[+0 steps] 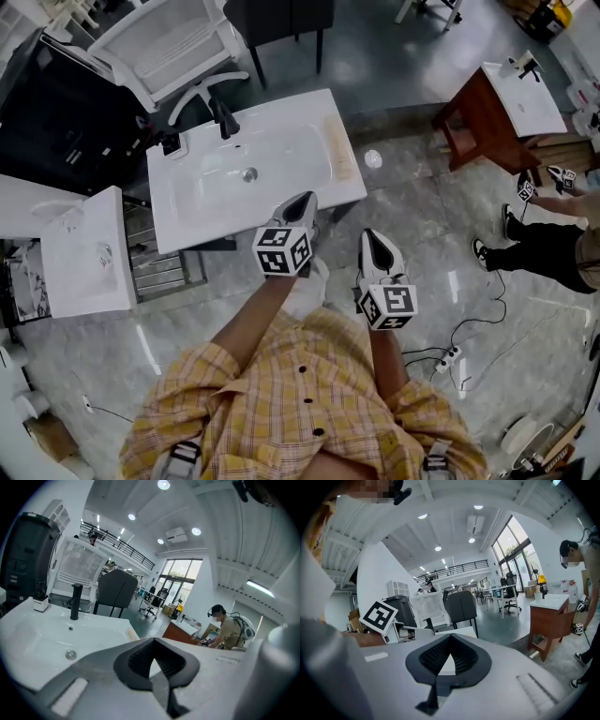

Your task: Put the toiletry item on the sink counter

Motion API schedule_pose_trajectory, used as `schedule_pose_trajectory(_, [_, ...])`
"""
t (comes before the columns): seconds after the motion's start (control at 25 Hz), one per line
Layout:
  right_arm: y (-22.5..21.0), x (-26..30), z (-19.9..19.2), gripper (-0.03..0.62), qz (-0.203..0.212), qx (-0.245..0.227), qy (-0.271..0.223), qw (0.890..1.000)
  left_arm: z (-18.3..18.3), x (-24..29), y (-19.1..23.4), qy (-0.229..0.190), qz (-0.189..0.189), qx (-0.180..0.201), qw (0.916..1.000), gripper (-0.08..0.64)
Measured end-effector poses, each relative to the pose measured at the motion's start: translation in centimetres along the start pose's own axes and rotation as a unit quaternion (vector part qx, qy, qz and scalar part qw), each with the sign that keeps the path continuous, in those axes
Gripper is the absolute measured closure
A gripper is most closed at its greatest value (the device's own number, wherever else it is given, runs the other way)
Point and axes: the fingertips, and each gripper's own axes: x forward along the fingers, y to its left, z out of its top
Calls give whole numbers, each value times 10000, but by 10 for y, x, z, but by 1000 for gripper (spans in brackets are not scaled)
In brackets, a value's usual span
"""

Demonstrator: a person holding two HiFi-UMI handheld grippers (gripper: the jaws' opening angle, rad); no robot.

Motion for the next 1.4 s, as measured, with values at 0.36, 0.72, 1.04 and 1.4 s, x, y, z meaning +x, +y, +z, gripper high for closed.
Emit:
schedule_pose_trajectory(0.36, [20,-23,5,593,162,-110,-155,9997,2,-59,-23,-460,-32,638,9969,560])
schedule_pose_trajectory(0.72, [33,-42,3,593,281,-158,-247,9992,0,-106,-38,-777,85,1157,9902,560])
schedule_pose_trajectory(1.04, [42,-51,6,594,376,-240,-317,9985,-4,-133,-42,-960,190,1292,9868,560])
schedule_pose_trajectory(1.4, [49,-60,8,594,421,-243,-436,9979,-7,-146,-50,-1028,181,1404,9846,560])
